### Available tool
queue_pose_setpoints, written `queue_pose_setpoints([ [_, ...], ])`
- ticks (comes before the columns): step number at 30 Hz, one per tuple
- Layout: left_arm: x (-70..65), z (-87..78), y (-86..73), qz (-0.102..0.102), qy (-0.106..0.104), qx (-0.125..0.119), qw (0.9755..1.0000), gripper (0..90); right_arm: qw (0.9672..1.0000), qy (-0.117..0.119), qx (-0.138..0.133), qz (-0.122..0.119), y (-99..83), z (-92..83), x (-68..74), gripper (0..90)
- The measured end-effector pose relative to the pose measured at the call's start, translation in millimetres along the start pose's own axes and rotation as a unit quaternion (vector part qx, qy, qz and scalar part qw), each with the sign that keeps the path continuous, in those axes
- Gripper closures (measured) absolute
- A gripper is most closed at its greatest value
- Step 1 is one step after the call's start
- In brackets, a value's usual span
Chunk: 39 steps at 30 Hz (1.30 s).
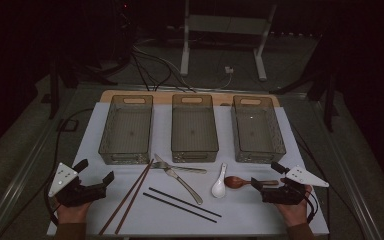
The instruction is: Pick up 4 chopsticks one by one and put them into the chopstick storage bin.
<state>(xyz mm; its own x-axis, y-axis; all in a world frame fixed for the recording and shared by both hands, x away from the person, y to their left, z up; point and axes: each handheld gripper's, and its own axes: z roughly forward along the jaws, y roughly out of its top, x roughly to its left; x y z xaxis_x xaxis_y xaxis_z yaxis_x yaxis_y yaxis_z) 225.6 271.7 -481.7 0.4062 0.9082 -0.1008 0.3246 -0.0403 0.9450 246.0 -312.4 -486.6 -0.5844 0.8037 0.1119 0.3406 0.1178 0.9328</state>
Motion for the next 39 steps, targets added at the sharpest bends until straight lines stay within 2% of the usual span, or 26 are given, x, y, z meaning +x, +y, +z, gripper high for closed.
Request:
queue_pose_setpoints([
  [3, 0.3, -1.1, 0.4, 0.0, 0.001, 0.0, 1.0, 0.8, 1.0, 0.002, -0.001, 0.001, -0.7, -0.7, -0.8, 0.0],
  [10, -0.8, -3.7, 3.0, 0.001, 0.008, -0.002, 1.0, 0.8, 1.0, -0.009, -0.003, 0.001, -1.2, -1.8, -2.1, 0.0],
  [14, -0.8, -4.8, 5.9, -0.002, 0.005, -0.003, 1.0, 0.8, 0.9999, -0.014, -0.002, 0.002, -1.8, -2.0, -2.9, 0.0],
  [17, -3.6, -5.4, 9.2, 0.008, 0.001, 0.004, 1.0, 0.8, 0.9999, -0.016, -0.002, 0.001, -2.1, -2.0, -3.1, 0.0],
  [23, -7.2, -5.4, 12.6, 0.017, -0.009, 0.009, 0.9998, 0.8, 0.9998, -0.018, 0.0, 0.0, -2.7, -1.7, -2.9, 0.0],
  [25, -9.1, -5.4, 15.4, 0.02, -0.011, 0.014, 0.9996, 0.8, 0.9998, -0.02, -0.001, 0.0, -2.7, -1.9, -2.8, 0.0],
  [29, -12.8, -3.8, 22.4, 0.021, -0.014, 0.043, 0.9987, 0.8, 0.9998, -0.022, -0.001, 0.001, -3.0, -2.2, -3.5, 0.0],
  [36, -14.7, 1.2, 25.0, 0.024, -0.019, 0.073, 0.9969, 0.8, 0.9997, -0.024, 0.003, 0.002, -3.7, -1.7, -3.8, 0.0],
  [38, -15.4, 3.5, 25.3, 0.026, -0.024, 0.088, 0.9955, 0.8, 0.9997, -0.025, 0.003, 0.003, -3.9, -1.3, -4.1, 0.0],
  [39, -16.5, 5.7, 25.6, 0.032, -0.025, 0.101, 0.9941, 0.8, 0.9997, -0.026, 0.003, 0.003, -4.0, -1.3, -4.2, 0.0],
])
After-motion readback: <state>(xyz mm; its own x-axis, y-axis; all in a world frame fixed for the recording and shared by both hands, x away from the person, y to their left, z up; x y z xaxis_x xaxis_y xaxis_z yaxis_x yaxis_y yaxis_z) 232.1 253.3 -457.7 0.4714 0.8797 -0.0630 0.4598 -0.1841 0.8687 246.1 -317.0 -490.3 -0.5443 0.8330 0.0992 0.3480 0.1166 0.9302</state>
